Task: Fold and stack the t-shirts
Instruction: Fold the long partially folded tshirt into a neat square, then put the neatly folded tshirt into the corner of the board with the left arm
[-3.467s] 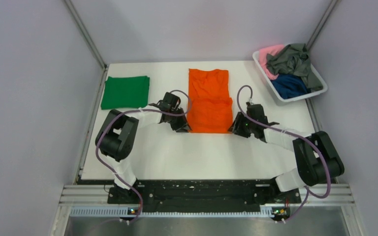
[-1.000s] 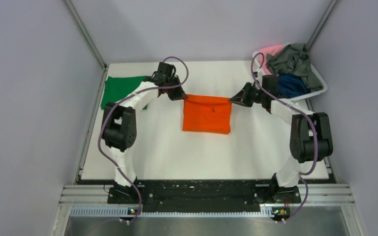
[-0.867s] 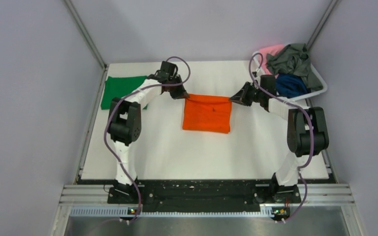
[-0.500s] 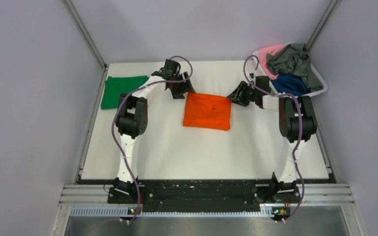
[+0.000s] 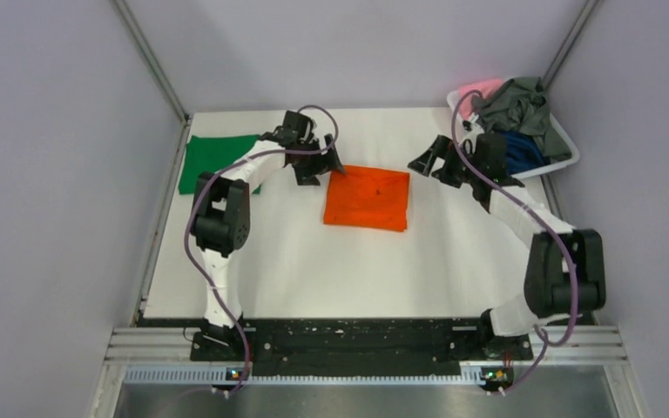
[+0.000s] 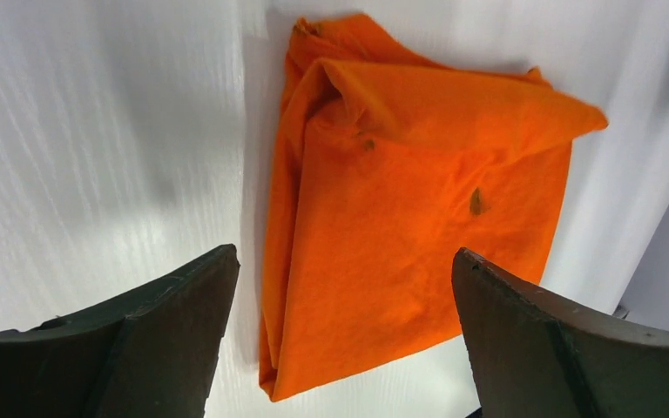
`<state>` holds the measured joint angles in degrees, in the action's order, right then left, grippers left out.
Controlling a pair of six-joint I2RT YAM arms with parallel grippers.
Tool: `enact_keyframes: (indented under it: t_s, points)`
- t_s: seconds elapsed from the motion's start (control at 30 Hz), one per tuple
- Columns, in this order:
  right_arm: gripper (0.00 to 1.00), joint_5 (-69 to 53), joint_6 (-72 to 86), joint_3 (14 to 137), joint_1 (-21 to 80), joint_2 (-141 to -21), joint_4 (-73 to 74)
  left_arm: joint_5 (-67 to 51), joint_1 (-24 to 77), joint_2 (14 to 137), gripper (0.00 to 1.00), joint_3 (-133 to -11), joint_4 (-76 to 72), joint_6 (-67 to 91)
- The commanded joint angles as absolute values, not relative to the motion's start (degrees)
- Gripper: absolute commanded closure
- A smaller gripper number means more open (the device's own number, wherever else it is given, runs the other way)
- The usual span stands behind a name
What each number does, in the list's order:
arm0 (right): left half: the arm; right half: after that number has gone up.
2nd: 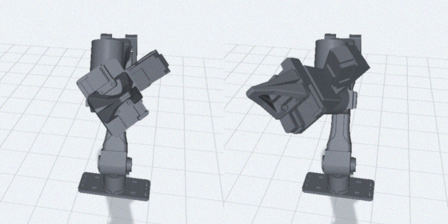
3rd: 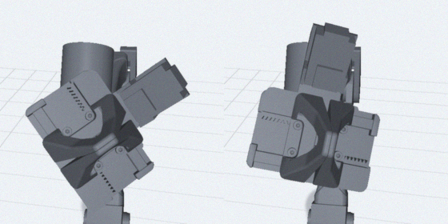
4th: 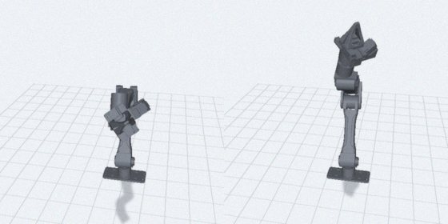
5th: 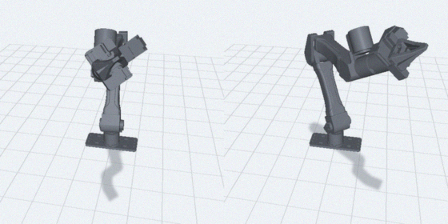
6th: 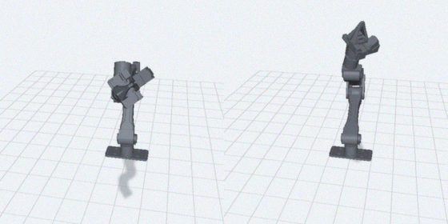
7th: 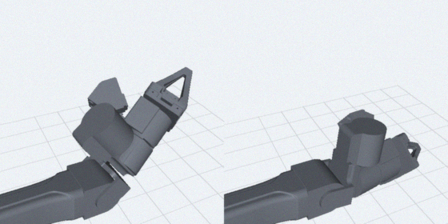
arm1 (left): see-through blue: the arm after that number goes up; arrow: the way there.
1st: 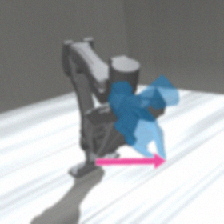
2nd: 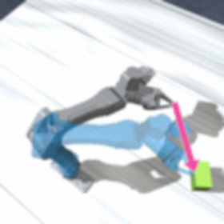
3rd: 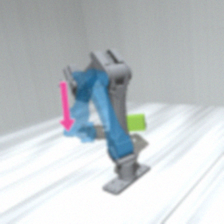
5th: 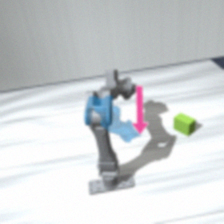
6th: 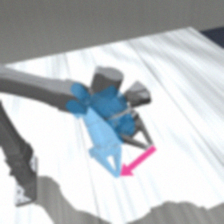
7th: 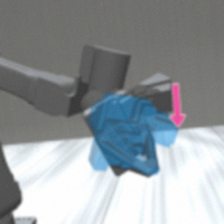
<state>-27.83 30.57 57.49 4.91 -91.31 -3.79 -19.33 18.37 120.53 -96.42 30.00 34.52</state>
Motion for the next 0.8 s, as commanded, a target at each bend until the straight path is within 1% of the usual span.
enact_keyframes:
  t_s: [0.0, 0.2, 0.3, 0.4, 0.47, 0.53, 0.57, 0.67, 0.77]
  points:
    - [0.01, -27.66, 27.18, 49.99, 4.56, -79.50, -2.65, -23.30, 19.63, 120.79, 0.06, -94.41, 31.35, 28.89]
    - [0.01, -25.17, 24.55, 43.93, 4.54, -68.41, -0.09, -18.09, 22.81, 124.46, 0.13, -95.16, 33.23, 28.65]
    - [0.01, -24.09, 24.22, 42.61, 4.56, -64.76, 2.15, -14.95, 24.05, 127.21, 0.24, -97.96, 35.20, 29.55]
    - [0.01, -22.91, 23.04, 41.70, 4.53, -61.75, 3.63, -9.66, 25.23, 130.48, 0.40, -101.65, 37.52, 30.71]
    - [0.01, -21.00, 22.17, 40.96, 4.56, -60.07, 3.99, -7.18, 26.37, 132.44, 0.57, -104.10, 39.65, 31.85]
    - [0.01, -19.37, 21.56, 40.37, 4.56, -58.68, 4.40, -2.97, 27.71, 133.91, 0.95, -106.68, 42.36, 32.63]
    - [0.01, -19.19, 21.21, 40.23, 4.50, -58.17, 4.55, 0.29, 28.51, 134.48, 1.00, -108.04, 43.90, 32.70]
    - [0.01, -18.97, 20.54, 39.80, 4.52, -56.95, 4.64, 12.40, 30.73, 134.47, 1.00, -112.34, 48.10, 31.46]
    - [0.01, -18.56, 20.48, 39.48, 4.50, -56.38, 4.49, 22.18, 31.27, 132.64, 1.00, -114.18, 50.62, 31.20]
